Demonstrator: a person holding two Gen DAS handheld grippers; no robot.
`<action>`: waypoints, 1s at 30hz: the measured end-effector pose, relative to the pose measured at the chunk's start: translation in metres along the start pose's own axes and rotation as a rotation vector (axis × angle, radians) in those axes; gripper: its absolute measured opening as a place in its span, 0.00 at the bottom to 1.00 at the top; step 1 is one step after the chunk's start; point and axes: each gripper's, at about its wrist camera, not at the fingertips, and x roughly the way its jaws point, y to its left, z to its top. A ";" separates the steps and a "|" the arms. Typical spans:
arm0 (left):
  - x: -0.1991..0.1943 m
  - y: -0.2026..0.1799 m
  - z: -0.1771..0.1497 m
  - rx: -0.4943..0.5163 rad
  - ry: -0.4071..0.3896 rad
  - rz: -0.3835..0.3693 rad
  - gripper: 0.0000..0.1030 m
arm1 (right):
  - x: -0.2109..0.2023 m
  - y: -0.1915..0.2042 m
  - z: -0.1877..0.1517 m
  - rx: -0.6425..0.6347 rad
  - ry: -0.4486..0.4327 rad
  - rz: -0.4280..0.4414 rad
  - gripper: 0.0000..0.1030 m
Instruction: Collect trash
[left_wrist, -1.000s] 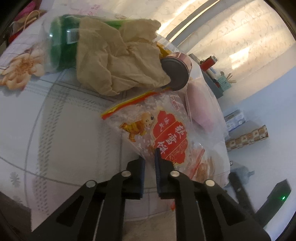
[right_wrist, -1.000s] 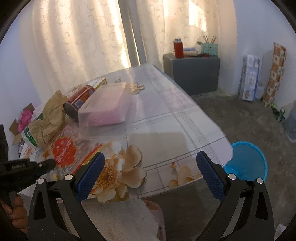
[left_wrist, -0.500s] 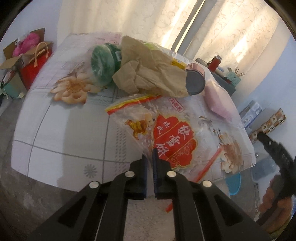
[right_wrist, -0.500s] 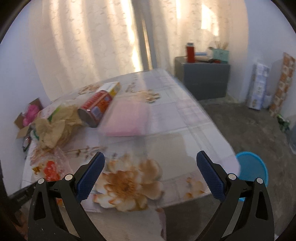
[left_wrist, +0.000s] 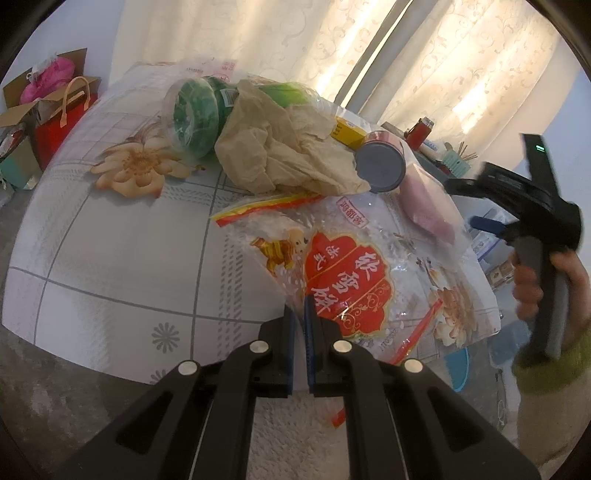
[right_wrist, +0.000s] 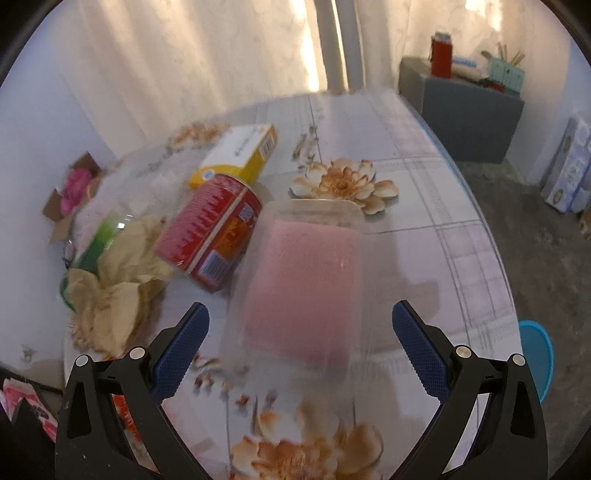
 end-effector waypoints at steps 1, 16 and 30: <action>0.001 0.000 0.000 -0.002 -0.002 -0.005 0.05 | 0.005 0.001 0.002 -0.004 0.016 -0.016 0.92; 0.006 0.001 0.002 0.009 -0.013 -0.029 0.05 | 0.039 0.013 0.011 -0.075 0.086 -0.108 0.92; -0.032 0.018 0.020 -0.001 -0.179 0.028 0.61 | 0.030 0.005 0.007 -0.080 0.044 -0.108 0.84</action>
